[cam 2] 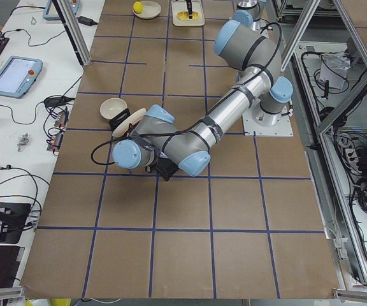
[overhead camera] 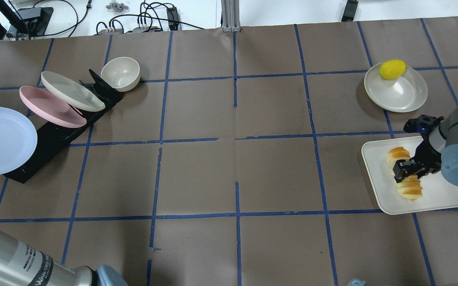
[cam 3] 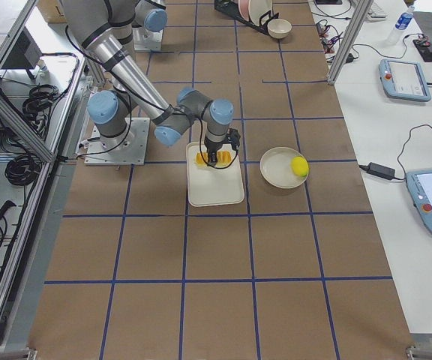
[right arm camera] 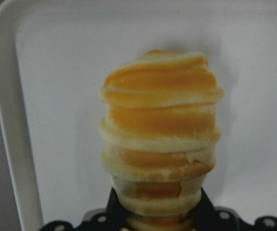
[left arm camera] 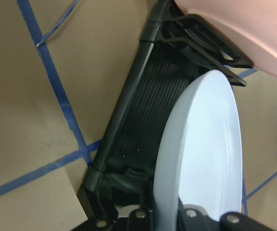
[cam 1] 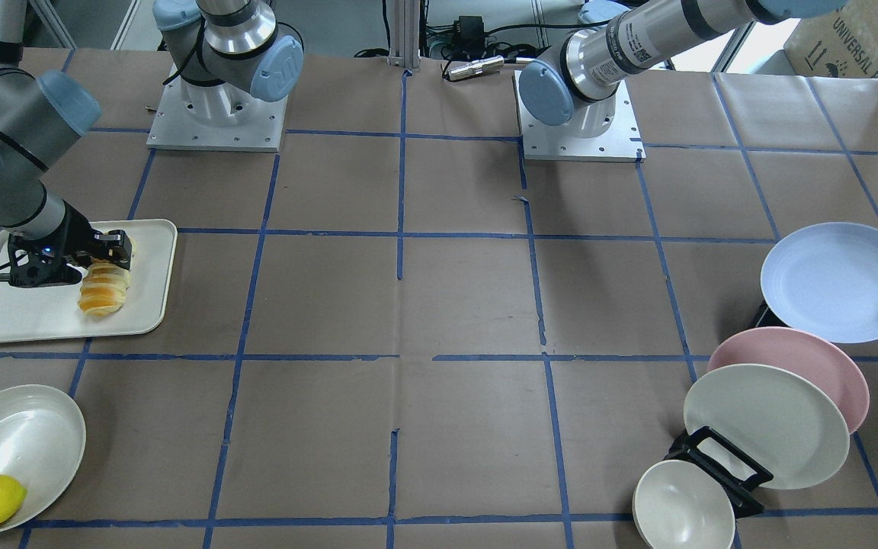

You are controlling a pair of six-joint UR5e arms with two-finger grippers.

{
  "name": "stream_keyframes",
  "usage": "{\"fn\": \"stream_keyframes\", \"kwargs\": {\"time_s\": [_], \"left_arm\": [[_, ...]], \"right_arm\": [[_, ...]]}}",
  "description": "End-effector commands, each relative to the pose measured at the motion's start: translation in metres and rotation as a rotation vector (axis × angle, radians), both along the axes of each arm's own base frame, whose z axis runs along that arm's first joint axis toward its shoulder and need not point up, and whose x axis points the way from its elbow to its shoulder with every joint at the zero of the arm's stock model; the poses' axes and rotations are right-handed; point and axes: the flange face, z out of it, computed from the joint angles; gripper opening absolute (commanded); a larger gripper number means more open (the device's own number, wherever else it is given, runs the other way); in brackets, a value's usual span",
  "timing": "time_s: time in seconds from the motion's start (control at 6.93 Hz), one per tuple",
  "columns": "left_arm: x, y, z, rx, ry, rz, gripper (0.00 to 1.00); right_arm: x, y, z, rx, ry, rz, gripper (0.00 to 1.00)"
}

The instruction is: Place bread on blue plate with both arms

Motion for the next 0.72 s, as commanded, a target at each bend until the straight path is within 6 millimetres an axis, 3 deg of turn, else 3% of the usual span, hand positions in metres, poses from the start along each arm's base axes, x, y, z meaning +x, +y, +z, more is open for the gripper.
{"fn": "stream_keyframes", "kwargs": {"time_s": [0.0,0.14,0.29,0.43,0.58], "left_arm": [[-0.041,0.031,0.077,-0.006,-0.022,0.001,0.13],[-0.072,0.047,0.104,0.020,-0.009,0.023,0.13],[-0.115,0.051,0.127,0.028,-0.041,0.043,0.13],[-0.173,0.041,0.142,0.031,-0.064,0.022,0.13],[-0.246,0.036,0.157,0.038,-0.081,0.013,0.13]], "right_arm": [[-0.001,-0.001,0.000,0.000,0.002,0.025,0.10],[-0.002,-0.003,0.007,-0.009,0.008,0.025,0.09],[-0.006,-0.009,0.025,-0.040,0.031,0.019,0.09],[-0.011,-0.017,0.052,-0.086,0.056,0.018,0.09],[-0.015,-0.026,0.093,-0.112,0.064,0.018,0.09]]}}
